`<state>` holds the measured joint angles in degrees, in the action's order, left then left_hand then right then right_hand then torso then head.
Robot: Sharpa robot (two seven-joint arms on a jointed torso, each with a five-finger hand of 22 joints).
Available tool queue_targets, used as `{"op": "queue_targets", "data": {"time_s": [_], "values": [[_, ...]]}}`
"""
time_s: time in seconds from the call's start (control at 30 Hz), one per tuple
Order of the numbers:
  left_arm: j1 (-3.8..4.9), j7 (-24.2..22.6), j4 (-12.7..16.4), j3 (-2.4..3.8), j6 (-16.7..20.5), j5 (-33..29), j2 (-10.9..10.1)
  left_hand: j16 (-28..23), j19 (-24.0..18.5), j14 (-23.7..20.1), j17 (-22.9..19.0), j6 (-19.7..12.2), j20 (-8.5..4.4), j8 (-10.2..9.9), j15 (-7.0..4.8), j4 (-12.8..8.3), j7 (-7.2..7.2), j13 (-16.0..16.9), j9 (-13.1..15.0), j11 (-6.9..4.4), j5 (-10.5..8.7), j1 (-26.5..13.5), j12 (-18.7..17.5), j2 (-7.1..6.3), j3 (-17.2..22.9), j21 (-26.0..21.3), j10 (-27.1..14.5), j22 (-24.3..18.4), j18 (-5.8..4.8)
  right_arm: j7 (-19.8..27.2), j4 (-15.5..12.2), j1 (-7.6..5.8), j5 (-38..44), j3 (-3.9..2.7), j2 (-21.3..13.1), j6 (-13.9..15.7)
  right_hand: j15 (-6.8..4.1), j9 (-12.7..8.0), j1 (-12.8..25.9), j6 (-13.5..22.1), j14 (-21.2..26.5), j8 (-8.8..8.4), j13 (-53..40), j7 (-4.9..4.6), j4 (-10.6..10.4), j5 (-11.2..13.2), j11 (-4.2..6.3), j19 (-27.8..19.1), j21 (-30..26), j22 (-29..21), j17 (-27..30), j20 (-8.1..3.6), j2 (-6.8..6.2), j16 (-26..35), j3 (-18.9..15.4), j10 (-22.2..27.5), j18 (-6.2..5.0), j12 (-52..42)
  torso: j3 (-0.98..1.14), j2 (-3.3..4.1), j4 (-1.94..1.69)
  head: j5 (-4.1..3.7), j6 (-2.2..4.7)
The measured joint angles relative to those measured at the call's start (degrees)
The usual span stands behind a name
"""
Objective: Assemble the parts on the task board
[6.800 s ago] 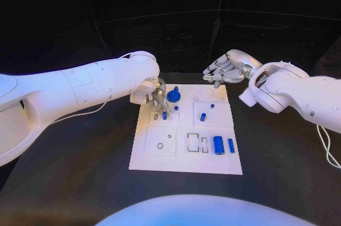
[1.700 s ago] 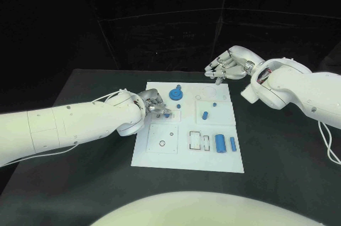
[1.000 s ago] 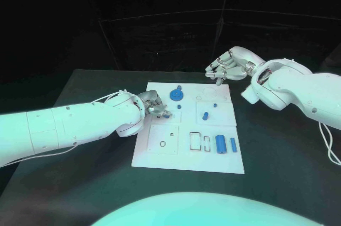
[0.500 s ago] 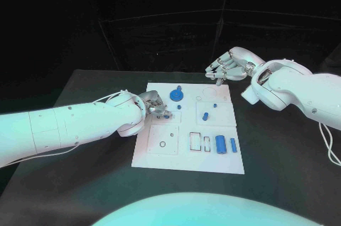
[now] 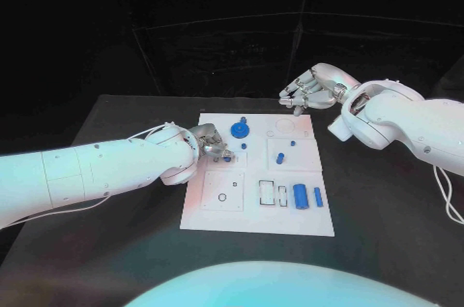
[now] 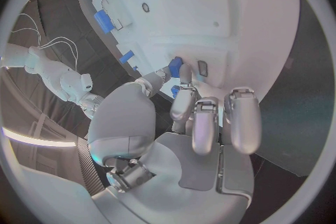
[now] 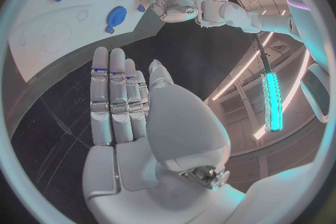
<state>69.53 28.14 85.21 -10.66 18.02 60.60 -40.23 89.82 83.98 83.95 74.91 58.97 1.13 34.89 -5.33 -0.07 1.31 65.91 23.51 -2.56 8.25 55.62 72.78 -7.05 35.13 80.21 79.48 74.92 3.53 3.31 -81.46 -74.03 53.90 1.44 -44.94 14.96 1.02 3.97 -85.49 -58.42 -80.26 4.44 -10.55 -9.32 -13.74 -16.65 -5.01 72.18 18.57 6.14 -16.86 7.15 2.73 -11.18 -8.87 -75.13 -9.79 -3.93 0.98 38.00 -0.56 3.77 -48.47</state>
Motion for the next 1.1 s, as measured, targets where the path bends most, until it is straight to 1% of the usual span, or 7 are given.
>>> {"op": "queue_targets", "data": {"time_s": [0.2, 0.33, 0.5, 0.63, 0.97, 1.07, 1.1], "values": [[-0.03, 0.00, -0.42, -0.02, -0.09, -0.16, 0.31, 0.00, 0.00, 0.00, 0.00, 0.29, 0.00, 0.87, 0.00, 2.25, -0.34, 0.21, 0.15, -0.32, -0.28, -2.72, 0.24, -0.52, -2.04, 0.00, 0.29, 0.00, -0.01, 0.00, 0.00, 0.00, 0.00, 0.00, 0.02, 0.00, 0.00, 0.00, 0.00, 0.00, 0.00, 0.00, 0.00, 0.00, 0.00, 0.00, -0.02, 0.00, 0.00, 0.00, 0.00, 0.00, 0.00, 0.00, 0.00, 0.03, 0.00, 0.00, 0.00, 0.01, -0.03, -0.07, 0.06], [-0.03, 0.01, -0.63, -0.02, -0.09, -0.23, 0.40, 0.00, 0.00, 0.00, 0.00, 0.19, 0.00, 1.29, 0.00, 3.78, -0.44, 0.33, 0.28, -0.33, -0.50, -4.47, 0.28, -1.23, -5.68, 0.00, 0.29, 0.00, 0.00, 0.00, -0.01, 0.00, 0.00, 0.00, 0.02, 0.00, 0.00, 0.00, 0.00, 0.00, 0.00, 0.00, 0.00, 0.00, 0.00, 0.00, -0.21, 0.00, 0.00, -0.05, 0.00, 0.00, 0.00, 0.00, 0.00, 0.21, 0.00, 0.00, -0.01, 0.01, -0.03, -0.14, 0.11], [-0.03, 0.01, -0.68, -0.02, -0.09, -0.29, 0.42, 0.00, 0.00, 0.00, 0.00, -0.14, 0.00, 1.63, 0.00, 5.39, -0.31, 0.56, 0.28, -0.33, -0.50, -4.91, 0.55, -1.16, -10.80, 0.00, 0.29, 0.00, 0.00, 0.00, -0.01, 0.00, 0.00, 0.00, 0.01, 0.00, 0.00, 0.00, 0.00, 0.00, 0.00, 0.00, -0.01, 0.00, 0.00, 0.00, -0.21, 0.00, 0.00, -0.05, 0.00, 0.00, 0.00, 0.00, 0.00, 0.21, 0.00, 0.00, -0.03, 0.01, -0.07, -0.21, 0.12], [-0.03, 0.01, -0.43, -0.01, -0.09, -0.33, 0.21, 0.00, 0.00, 0.00, 0.00, -0.14, 0.00, 1.97, 0.00, 6.09, -0.31, 0.80, 0.28, -0.32, -0.50, -4.91, 0.56, -1.15, -13.66, 0.00, 0.28, 0.00, -0.01, 0.00, -0.01, 0.00, 0.00, 0.00, -0.01, 0.00, 0.00, 0.00, 0.00, 0.00, 0.00, 0.00, -0.01, 0.00, 0.00, 0.00, -0.21, 0.00, 0.00, -0.04, 0.00, 0.00, 0.00, 0.00, 0.00, 0.21, 0.00, 0.00, -0.05, 0.00, -0.07, -0.25, 0.03], [0.19, -0.04, 1.24, 0.11, -0.08, -0.40, -1.39, 0.00, 0.20, 0.00, 0.00, -0.14, -0.19, 2.20, 0.01, 6.57, -0.31, 0.88, 0.14, -0.32, -0.50, -4.08, 0.56, -0.32, -16.47, 0.00, 0.28, 0.00, 0.00, 0.00, 0.01, 0.00, 0.00, 0.00, -0.02, 0.00, 0.00, 0.00, 0.00, 0.00, 0.00, 0.00, -0.01, 0.00, 0.00, 0.00, -0.21, 0.00, 0.00, -0.04, 0.00, 0.00, 0.00, 0.00, -0.01, 0.21, 0.01, 0.00, -0.05, -0.03, -0.10, -0.30, 0.09], [0.38, -0.05, 1.91, 0.79, -0.11, -0.43, -2.04, 0.00, 0.20, 0.00, 0.00, -0.14, -0.19, 2.20, 0.01, 6.66, -0.31, 0.83, 0.11, -0.32, -0.50, -3.91, 0.55, -0.15, -16.57, 0.00, 0.28, -0.01, 0.00, 0.00, 0.03, 0.00, 0.00, 0.00, -0.01, 0.00, 0.00, 0.00, 0.00, 0.00, 0.00, 0.00, -0.01, 0.00, 0.01, 0.00, -0.21, 0.00, 0.00, -0.04, 0.00, 0.00, 0.00, 0.00, -0.01, 0.21, 0.00, 0.00, -0.05, -0.03, -0.10, -0.30, 0.25], [0.48, -0.05, 2.10, 1.50, -0.25, -0.44, -2.27, 0.00, 0.20, 0.00, 0.00, -0.15, -0.19, 2.20, 0.01, 6.74, -0.29, 0.68, 0.06, -0.31, -0.50, -3.77, 0.55, -0.02, -16.95, 0.00, 0.28, -0.01, 0.00, 0.01, 0.04, 0.00, 0.00, 0.00, -0.01, 0.00, 0.00, 0.00, 0.00, 0.00, 0.00, 0.00, -0.01, 0.00, -0.07, 0.00, -0.21, 0.00, 0.00, -0.04, 0.00, 0.00, 0.00, 0.00, -0.09, 0.21, 0.00, 0.00, -0.05, -0.03, -0.10, -0.30, 0.33]]}}
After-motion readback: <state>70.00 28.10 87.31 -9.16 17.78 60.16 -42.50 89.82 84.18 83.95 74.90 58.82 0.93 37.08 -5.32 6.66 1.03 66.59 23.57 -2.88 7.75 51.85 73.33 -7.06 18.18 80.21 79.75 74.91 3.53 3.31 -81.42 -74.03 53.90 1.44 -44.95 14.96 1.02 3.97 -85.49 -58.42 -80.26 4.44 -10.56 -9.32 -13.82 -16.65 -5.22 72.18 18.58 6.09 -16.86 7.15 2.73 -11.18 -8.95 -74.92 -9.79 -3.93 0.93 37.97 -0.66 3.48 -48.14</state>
